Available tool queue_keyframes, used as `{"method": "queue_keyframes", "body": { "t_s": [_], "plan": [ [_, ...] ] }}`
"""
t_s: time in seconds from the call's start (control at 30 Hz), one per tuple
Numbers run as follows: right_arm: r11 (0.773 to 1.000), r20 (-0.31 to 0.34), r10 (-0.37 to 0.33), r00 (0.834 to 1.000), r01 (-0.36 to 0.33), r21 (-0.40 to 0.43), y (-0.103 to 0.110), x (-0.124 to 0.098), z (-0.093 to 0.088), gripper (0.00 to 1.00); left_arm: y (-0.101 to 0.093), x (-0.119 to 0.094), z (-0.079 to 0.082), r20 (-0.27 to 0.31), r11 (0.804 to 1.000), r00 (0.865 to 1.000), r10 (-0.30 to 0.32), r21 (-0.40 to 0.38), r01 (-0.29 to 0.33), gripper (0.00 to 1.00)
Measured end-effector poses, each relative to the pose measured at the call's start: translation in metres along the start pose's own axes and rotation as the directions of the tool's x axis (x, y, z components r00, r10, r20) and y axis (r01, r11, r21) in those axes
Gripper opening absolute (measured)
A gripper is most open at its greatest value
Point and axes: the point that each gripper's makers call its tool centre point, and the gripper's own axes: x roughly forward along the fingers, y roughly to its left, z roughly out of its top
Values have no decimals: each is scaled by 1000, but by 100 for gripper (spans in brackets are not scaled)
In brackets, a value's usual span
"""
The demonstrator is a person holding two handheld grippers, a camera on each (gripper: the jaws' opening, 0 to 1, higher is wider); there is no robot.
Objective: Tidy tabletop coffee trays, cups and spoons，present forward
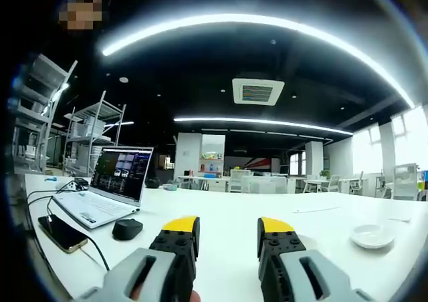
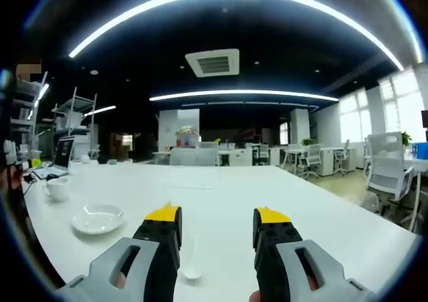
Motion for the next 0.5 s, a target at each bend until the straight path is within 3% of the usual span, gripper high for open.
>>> {"method": "queue_keyframes", "body": {
  "t_s": [0.5],
  "plan": [
    [1000, -10, 10, 1000, -10, -8, 6, 6, 4, 43, 8, 1, -3, -32, 1000, 999, -8, -1, 8, 36]
  ]
}}
